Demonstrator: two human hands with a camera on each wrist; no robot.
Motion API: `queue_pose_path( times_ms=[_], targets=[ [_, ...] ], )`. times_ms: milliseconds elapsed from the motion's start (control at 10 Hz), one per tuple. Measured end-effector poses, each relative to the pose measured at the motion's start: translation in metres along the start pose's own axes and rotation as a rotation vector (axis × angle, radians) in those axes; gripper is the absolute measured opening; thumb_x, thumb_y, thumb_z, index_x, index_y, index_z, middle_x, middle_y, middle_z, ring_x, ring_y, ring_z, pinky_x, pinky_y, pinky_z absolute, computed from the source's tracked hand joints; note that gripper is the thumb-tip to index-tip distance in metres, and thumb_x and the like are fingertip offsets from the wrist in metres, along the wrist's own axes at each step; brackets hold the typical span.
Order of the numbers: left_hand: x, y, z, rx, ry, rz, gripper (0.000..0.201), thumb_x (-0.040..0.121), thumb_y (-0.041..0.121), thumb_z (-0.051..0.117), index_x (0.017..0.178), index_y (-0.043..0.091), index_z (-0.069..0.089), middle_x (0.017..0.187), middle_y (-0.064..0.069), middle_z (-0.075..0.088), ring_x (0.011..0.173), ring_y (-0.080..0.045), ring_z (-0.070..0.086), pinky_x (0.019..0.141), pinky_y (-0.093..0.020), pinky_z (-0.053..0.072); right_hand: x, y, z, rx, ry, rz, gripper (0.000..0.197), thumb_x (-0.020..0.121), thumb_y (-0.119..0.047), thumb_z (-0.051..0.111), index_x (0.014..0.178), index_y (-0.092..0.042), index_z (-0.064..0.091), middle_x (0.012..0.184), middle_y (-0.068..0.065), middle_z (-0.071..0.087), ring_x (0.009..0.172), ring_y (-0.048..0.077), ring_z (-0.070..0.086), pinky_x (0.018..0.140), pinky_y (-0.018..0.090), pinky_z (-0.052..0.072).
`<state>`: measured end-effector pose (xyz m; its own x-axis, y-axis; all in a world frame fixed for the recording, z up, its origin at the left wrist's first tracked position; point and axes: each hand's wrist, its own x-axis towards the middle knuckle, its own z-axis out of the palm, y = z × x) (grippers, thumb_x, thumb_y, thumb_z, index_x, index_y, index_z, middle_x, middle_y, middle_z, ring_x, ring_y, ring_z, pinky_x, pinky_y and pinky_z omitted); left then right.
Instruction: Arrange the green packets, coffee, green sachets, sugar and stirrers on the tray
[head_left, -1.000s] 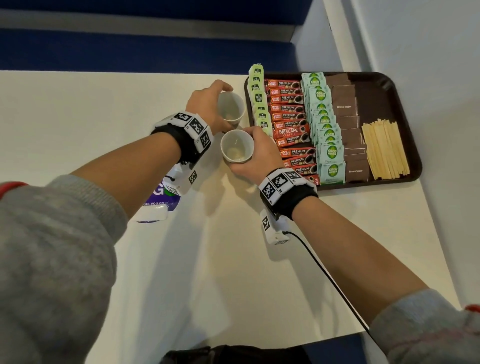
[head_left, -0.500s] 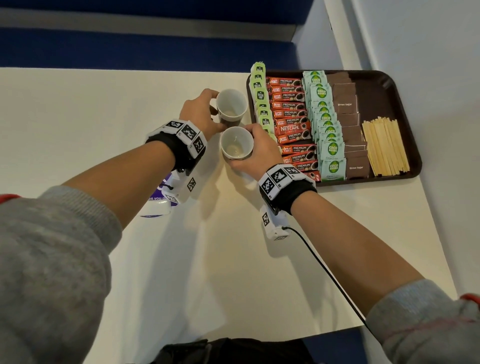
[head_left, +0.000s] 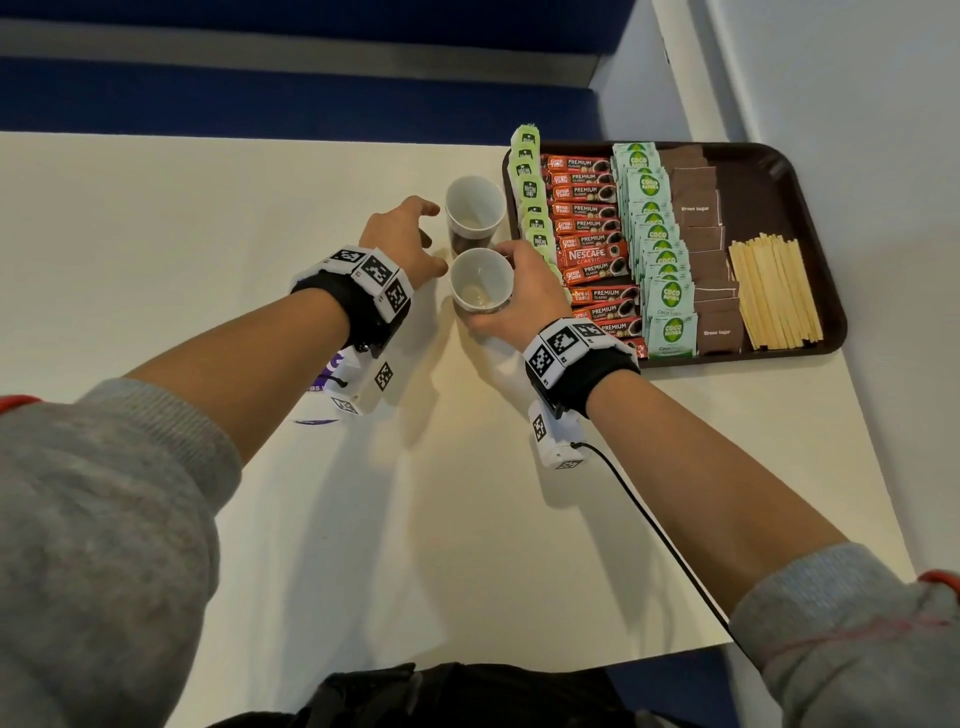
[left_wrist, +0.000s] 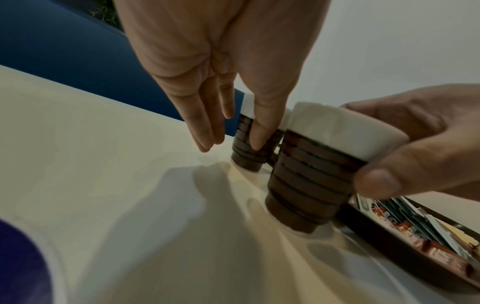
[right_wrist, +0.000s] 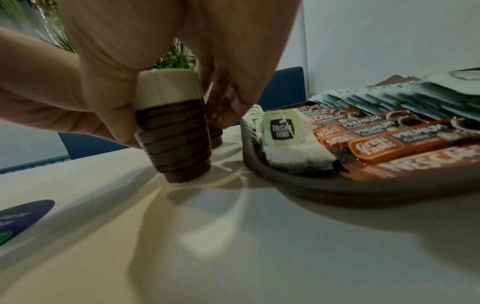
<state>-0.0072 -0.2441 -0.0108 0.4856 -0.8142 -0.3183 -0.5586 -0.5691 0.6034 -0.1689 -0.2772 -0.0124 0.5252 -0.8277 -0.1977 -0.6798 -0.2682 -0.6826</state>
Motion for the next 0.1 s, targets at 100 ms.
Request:
queue_pose_path(
  times_ms=[100],
  targets=[
    [-0.0018, 0.0014, -0.0029, -0.011, 0.01, -0.017, 0.068, 0.078, 0.025, 0.076, 0.137, 0.024, 0.042, 0.119, -0.003, 0.064, 0.107, -0.02, 0.06, 0.084, -0.028, 0.046, -0.0024, -0.0047, -0.0082, -0.037, -0.002, -0.016, 0.085, 0.058, -0.033, 0.086, 0.127, -0.012, 0.041, 0.127, 0.005, 0.048, 0.119, 0.021, 0.045, 0.098, 0.032, 0.041]
  ],
)
